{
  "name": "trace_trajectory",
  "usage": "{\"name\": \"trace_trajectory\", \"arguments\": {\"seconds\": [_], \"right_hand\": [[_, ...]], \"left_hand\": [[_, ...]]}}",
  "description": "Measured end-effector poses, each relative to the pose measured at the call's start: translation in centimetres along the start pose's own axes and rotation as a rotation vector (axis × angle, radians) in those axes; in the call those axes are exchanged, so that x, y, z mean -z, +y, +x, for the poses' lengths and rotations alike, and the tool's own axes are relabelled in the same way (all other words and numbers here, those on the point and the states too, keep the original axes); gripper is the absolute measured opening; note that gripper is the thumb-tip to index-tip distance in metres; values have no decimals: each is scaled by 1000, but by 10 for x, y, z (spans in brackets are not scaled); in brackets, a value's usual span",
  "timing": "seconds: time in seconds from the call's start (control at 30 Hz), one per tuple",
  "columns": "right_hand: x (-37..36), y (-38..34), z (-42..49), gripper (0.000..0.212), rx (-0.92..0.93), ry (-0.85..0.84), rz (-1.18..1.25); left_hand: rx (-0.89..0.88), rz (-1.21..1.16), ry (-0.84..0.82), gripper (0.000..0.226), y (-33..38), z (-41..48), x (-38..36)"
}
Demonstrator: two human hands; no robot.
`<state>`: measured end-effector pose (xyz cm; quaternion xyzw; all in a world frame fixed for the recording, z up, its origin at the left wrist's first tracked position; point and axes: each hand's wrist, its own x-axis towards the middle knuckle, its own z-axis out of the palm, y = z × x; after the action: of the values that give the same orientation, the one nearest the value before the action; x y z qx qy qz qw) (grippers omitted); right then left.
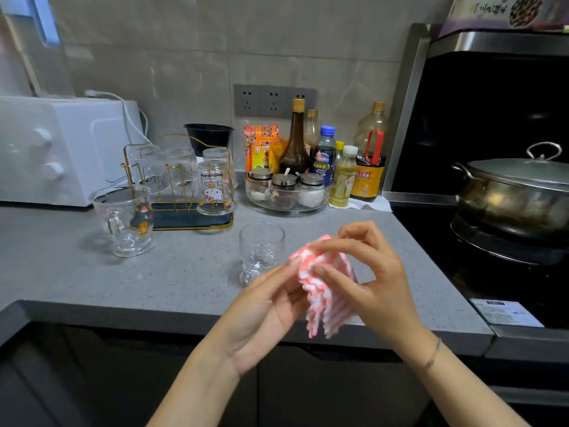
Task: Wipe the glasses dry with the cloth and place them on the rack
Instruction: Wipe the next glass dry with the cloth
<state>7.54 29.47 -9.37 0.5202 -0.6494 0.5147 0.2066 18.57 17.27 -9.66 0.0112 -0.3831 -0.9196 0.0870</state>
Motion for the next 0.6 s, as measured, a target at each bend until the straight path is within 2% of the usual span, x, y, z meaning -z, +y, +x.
{"name": "trace_trajectory", "arguments": {"seconds": [0.1, 0.2, 0.4, 0.6], "right_hand": [[4, 4, 1, 20, 151, 44, -85], [5, 5, 3, 17, 218, 81, -106], [12, -8, 11, 14, 65, 47, 29], [3, -19, 19, 3, -4, -26, 87]], "left_hand": [[-49, -2, 59, 35, -2, 5, -4], [-54, 77, 61, 31, 2, 6, -5], [-206, 732, 222, 30, 26, 6, -5], [-220, 831, 139, 31, 30, -1, -15]]}}
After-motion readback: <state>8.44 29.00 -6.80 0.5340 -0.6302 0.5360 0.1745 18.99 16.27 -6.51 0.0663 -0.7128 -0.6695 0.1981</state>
